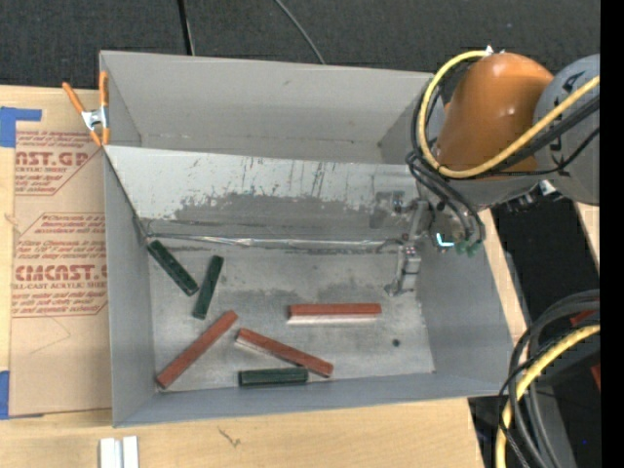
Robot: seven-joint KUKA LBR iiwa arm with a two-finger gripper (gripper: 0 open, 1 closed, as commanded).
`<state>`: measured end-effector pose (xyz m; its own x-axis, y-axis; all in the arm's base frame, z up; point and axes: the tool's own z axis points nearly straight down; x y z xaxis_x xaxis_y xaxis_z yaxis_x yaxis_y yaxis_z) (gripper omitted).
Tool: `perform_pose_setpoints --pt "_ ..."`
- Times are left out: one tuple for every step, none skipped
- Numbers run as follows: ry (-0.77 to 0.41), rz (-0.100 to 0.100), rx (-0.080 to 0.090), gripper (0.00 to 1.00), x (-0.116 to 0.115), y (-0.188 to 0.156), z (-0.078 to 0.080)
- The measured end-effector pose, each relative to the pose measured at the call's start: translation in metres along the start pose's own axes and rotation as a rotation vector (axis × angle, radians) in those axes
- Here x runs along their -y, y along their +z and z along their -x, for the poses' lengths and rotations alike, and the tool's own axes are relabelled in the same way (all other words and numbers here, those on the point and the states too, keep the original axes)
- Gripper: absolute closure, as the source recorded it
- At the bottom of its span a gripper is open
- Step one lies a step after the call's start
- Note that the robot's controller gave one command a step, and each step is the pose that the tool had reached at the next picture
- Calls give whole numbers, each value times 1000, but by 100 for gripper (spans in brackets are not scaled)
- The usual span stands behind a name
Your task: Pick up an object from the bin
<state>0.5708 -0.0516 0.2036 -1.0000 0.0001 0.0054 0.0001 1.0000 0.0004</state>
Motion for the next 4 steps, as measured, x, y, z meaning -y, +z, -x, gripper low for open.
perform_pose_setpoints --pt "-1 -1 8 0 0 -4 2" --pt "-62 -1 13 0 2 34 -20" --pt "-84 -1 12 0 5 92 -7" --pt "-447 0 5 100 -19 134 -44"
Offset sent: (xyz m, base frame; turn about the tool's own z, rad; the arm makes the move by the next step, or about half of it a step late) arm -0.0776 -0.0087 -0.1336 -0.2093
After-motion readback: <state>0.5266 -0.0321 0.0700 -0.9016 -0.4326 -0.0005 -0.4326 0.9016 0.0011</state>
